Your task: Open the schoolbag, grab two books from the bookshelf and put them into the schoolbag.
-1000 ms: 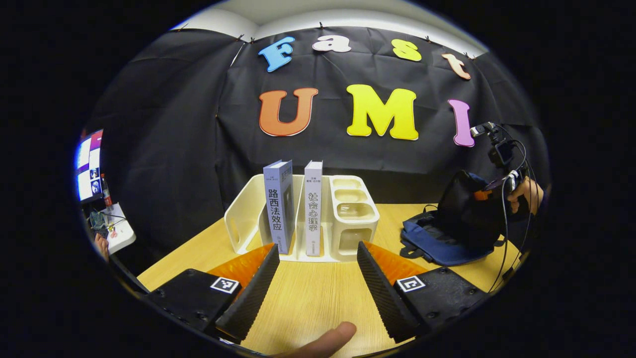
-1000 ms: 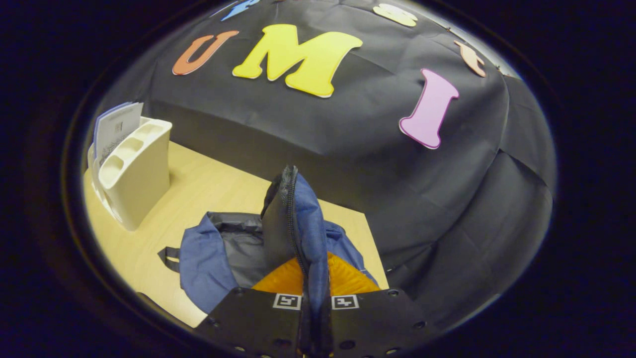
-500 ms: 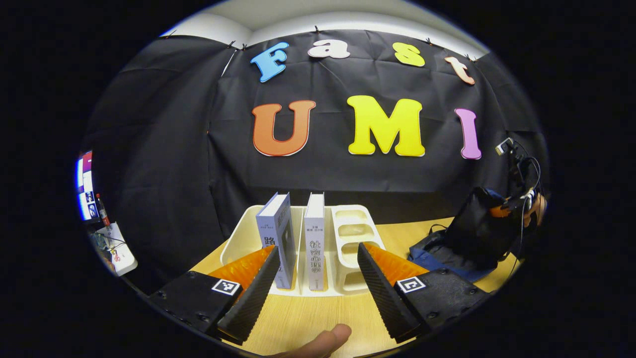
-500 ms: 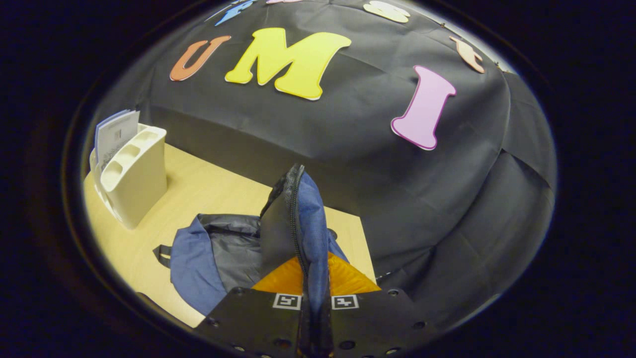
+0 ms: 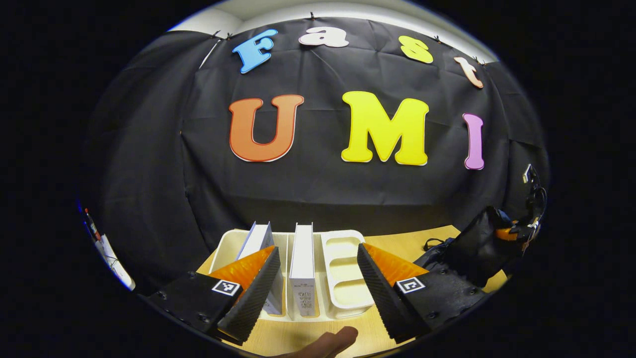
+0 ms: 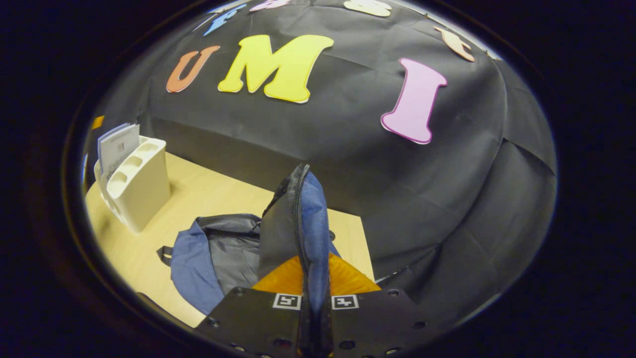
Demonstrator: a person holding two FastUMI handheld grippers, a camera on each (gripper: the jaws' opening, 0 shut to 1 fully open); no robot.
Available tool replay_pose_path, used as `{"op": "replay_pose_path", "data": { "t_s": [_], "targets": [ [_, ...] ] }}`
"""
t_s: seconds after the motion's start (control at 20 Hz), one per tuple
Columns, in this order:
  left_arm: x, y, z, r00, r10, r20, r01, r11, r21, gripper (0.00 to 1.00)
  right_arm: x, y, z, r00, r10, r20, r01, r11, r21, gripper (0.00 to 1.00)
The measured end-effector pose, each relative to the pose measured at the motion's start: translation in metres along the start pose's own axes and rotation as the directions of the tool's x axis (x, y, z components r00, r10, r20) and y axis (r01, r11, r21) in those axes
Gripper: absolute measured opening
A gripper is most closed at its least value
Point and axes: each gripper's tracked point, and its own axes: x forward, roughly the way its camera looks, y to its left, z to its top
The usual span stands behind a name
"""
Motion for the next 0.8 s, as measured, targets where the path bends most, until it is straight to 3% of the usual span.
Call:
{"op": "replay_pose_path", "data": {
  "t_s": [0.15,0.4,0.8],
  "targets": [
    [0.022,-0.005,0.005,0.999,-0.018,-0.048,0.019,1.000,0.021,0.98,-0.001,-0.002,-0.004,1.000,0.024,0.002,-0.024,1.000,0.005,0.07],
    [0.065,0.003,-0.001,0.985,0.013,-0.171,-0.005,0.999,0.047,0.98,-0.010,-0.008,-0.005,0.999,0.045,0.019,-0.045,0.999,0.006,0.07],
    [0.109,0.014,-0.044,0.903,0.066,-0.424,-0.010,0.991,0.132,0.97,-0.014,-0.007,-0.018,0.998,0.067,0.020,-0.067,0.998,-0.009,0.07]
  ]
}}
